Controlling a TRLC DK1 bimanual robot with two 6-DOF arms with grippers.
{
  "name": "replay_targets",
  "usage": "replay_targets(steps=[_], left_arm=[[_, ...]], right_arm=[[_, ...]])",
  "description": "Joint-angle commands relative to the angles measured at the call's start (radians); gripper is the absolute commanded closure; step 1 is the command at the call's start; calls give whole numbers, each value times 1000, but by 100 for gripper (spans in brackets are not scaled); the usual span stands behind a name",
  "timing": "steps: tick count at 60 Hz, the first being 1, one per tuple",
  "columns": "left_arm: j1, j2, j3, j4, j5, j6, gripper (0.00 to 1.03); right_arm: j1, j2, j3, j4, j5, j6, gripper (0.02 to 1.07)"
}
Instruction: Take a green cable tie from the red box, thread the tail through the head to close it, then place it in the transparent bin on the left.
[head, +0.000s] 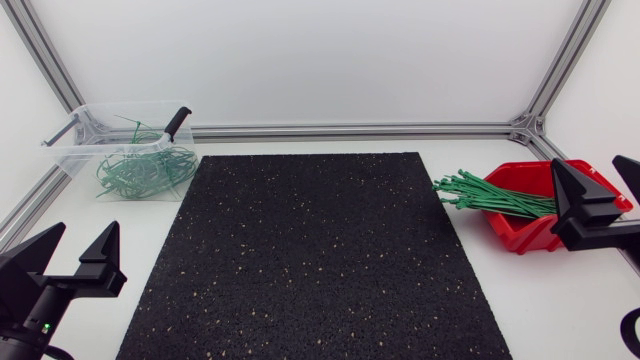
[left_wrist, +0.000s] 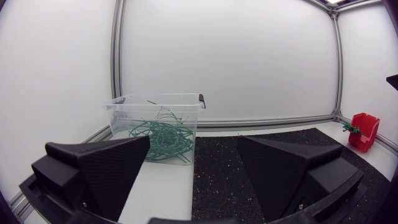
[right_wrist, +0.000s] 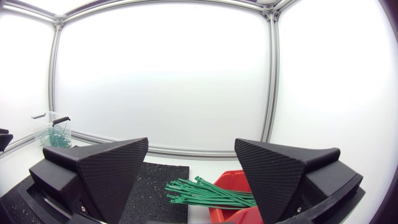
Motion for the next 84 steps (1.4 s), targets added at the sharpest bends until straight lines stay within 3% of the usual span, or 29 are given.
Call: replay_targets(steps=[1, 17, 27, 37, 50, 67, 84], left_arm=[[-5, -4, -39, -18, -2, 5, 5], [-5, -3, -39, -18, -2, 5, 5], [-4, -3, -39, -18, -2, 5, 5], [-5, -3, -39, -18, -2, 5, 5], [-4, -4, -39, -18, -2, 5, 5], [-4, -3, -39, -20, -2, 5, 5], [-5, -3, -39, -20, -2, 6, 5]], right_arm=[[3, 92, 79, -26, 2, 1, 6], [-25, 374, 323, -183, 8, -7, 6], [-53, 547, 490, -350, 0, -101, 6], [-60, 681, 594, -437, -26, -179, 7], [-117, 963, 809, -670, -112, -375, 9], [-154, 1173, 981, -856, -184, -625, 10], [-132, 1236, 1022, -922, -184, -914, 10]])
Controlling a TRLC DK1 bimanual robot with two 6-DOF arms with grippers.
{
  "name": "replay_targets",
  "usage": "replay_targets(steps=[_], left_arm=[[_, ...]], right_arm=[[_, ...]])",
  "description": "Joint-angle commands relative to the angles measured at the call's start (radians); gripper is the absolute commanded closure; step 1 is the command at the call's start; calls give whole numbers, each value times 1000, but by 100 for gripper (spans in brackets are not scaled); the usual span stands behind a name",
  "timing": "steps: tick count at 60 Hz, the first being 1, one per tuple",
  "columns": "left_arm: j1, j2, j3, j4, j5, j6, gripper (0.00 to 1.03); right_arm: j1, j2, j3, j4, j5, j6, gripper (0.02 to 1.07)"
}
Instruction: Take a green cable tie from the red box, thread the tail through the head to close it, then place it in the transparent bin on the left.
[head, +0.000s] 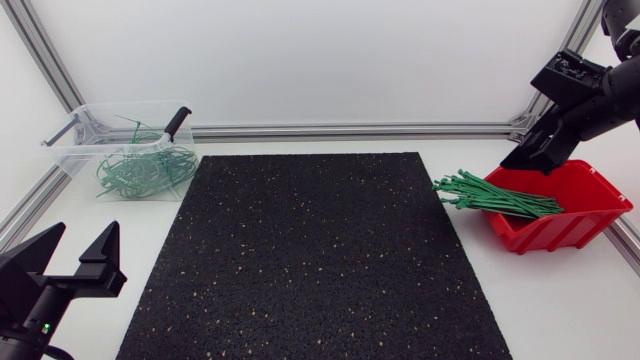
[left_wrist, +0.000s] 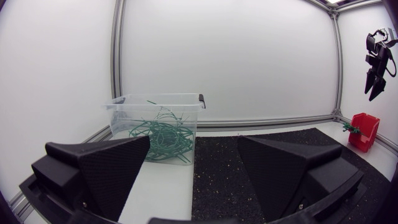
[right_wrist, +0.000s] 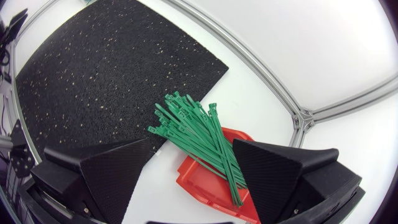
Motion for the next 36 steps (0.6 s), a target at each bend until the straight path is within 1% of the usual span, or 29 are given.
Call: replay_targets(steps=[1, 6, 18, 20, 24, 29, 36], left_arm=[[-5, -3, -39, -19, -2, 6, 5], [-5, -3, -39, -19, -2, 6, 5], [-7, -3, -39, -19, -2, 4, 5], [-7, -3, -39, -19, -2, 4, 5], [-8, -3, -39, -19, -2, 4, 5], [-8, -3, -38, -19, -2, 4, 5], [-13, -3, -39, -19, -2, 6, 5]], right_arm=[[17, 21, 27, -45, -3, -136, 10], [23, 14, 20, -47, 3, -229, 10], [58, 28, 19, -113, 75, -423, 10], [64, 29, 19, -122, 90, -456, 10], [81, 35, 16, -145, 159, -527, 10], [81, 44, 14, -145, 174, -619, 11], [90, 44, 8, -156, 170, -725, 13]])
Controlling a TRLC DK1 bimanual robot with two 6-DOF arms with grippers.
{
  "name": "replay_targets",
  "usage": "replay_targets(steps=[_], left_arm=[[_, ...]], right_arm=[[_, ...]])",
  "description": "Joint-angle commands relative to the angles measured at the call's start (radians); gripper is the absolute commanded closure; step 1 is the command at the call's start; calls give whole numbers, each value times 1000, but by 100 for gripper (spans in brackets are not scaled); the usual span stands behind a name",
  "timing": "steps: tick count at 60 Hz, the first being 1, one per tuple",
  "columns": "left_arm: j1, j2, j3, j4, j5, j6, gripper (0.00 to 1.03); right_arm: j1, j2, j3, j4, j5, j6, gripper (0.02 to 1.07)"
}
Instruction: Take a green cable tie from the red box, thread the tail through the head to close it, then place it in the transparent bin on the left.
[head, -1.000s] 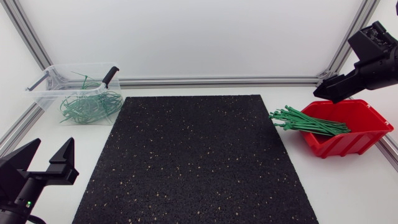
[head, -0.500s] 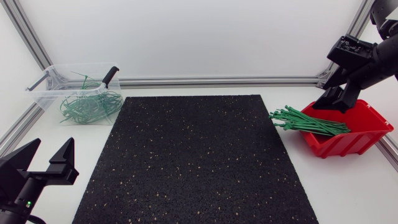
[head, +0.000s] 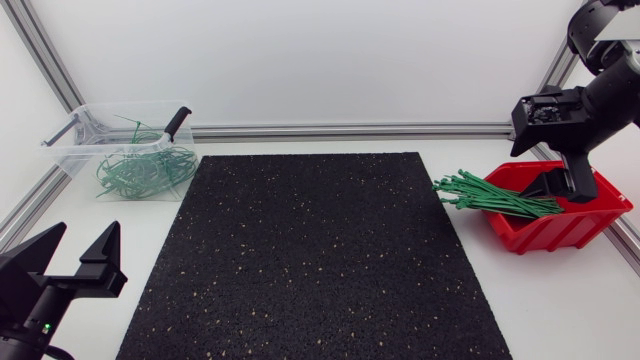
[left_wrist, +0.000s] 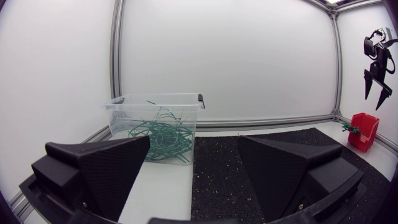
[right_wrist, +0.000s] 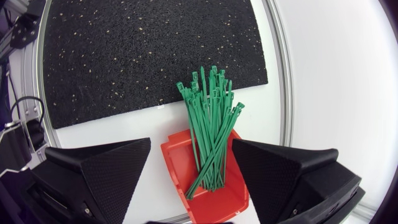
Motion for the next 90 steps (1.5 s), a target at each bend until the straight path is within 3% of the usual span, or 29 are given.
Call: replay_targets(steps=[1, 20, 32, 39, 50, 57, 65, 76, 90], left_arm=[[-8, -3, -39, -19, -2, 6, 5], [-11, -3, -38, -21, -2, 6, 5], [-15, -3, -38, -21, -2, 4, 5], [-15, -3, -38, -21, -2, 6, 5], [-14, -3, -38, -21, -2, 6, 5], [-11, -3, -39, -21, -2, 6, 5], [-11, -3, -38, -21, -2, 6, 5], [-11, -3, -38, -21, -2, 6, 5], [-11, -3, -39, -21, -2, 6, 5]], right_arm=[[15, 13, 1, -29, 7, -119, 13], [64, -1, 10, -66, -19, -266, 13], [77, 35, -52, 21, -18, -293, 14], [97, 45, -96, 81, -19, -291, 23], [104, 93, -124, 124, -13, -282, 24], [109, 113, -142, 141, -12, -283, 35], [118, 131, -162, 167, -12, -282, 37], [127, 140, -196, 218, -10, -283, 58], [127, 171, -226, 267, 10, -285, 63]])
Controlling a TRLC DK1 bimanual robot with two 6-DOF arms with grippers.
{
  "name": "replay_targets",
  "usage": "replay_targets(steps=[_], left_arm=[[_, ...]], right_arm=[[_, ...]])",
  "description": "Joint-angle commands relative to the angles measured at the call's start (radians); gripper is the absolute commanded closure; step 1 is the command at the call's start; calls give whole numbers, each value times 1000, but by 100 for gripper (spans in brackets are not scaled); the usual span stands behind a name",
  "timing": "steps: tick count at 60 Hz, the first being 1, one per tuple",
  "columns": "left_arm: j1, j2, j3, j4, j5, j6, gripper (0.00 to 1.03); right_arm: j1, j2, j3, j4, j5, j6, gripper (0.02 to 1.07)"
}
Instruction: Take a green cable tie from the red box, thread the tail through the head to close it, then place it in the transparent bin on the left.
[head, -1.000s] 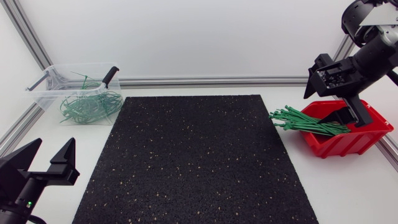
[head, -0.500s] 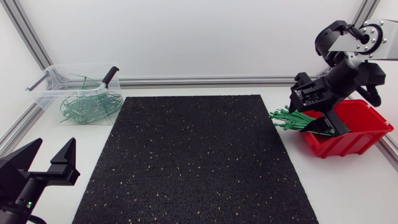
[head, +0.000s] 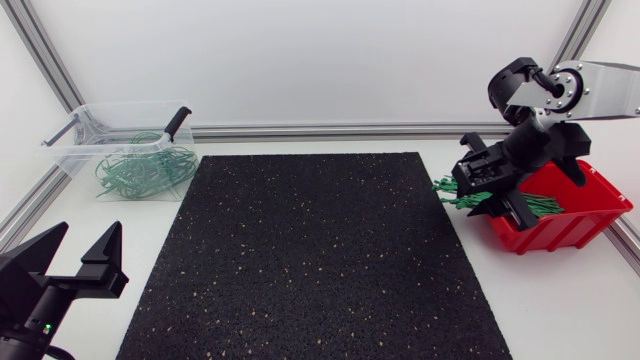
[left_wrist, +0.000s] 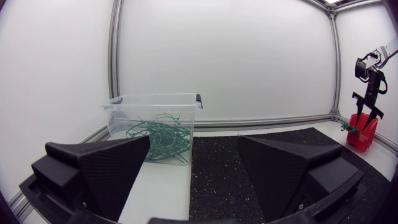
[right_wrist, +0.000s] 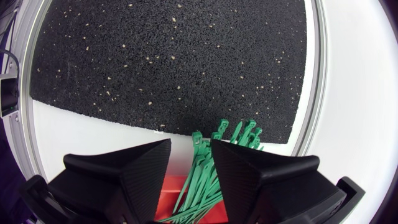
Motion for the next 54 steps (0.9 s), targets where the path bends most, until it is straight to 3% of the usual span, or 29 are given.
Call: replay_targets(steps=[1, 54], left_arm=[[-1, -3, -38, -21, -2, 6, 5], [-2, -3, -39, -19, -2, 4, 5]], right_arm=[[9, 32, -33, 11, 8, -20, 63], [12, 46, -36, 30, 25, -27, 84]])
